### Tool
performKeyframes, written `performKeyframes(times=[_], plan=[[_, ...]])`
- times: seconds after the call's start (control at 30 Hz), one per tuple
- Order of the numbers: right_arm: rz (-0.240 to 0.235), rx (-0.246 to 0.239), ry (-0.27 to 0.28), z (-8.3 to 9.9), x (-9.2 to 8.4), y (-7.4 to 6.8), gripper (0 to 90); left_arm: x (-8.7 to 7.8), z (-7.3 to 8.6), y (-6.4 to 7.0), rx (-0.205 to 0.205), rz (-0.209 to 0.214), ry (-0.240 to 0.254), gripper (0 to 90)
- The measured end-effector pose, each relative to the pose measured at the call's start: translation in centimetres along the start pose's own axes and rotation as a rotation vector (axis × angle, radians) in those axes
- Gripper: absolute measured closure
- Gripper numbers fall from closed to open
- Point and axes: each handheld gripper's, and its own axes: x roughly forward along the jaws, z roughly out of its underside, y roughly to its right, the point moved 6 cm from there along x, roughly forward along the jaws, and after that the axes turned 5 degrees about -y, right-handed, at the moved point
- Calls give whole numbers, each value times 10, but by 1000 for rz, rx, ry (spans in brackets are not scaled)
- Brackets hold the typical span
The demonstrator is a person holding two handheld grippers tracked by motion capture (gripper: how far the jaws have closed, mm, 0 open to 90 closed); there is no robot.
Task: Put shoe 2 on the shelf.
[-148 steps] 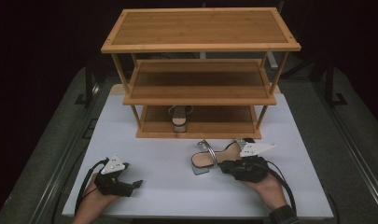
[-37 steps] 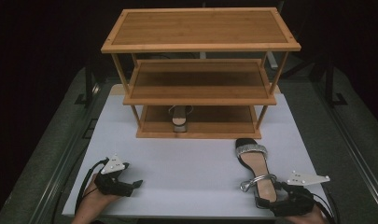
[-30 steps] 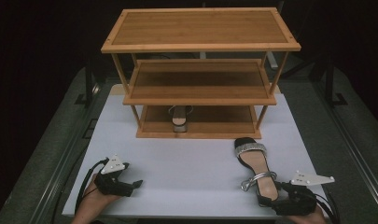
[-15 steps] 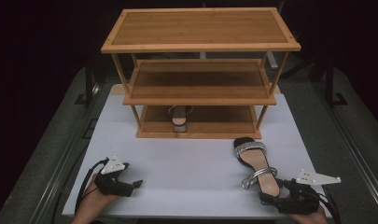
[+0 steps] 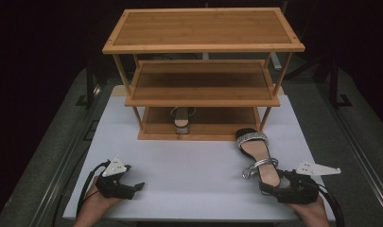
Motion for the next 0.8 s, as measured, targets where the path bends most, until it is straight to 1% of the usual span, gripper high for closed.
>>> performKeyframes(times=[0.03, 0.27, 0.5, 0.57, 0.8], plan=[[0, -2, 6, -3, 2, 2, 229, 0, 0, 0, 4, -1, -2, 129], [1, -15, 19, -20, 17, 12, 229, 0, 0, 0, 0, 0, 2, 129], [-5, -41, 24, -42, 40, 23, 229, 0, 0, 0, 0, 0, 4, 130], [-7, -43, 23, -48, 46, 25, 229, 0, 0, 0, 0, 0, 4, 130], [9, -60, 27, -65, 67, 32, 229, 0, 0, 0, 0, 0, 4, 130]])
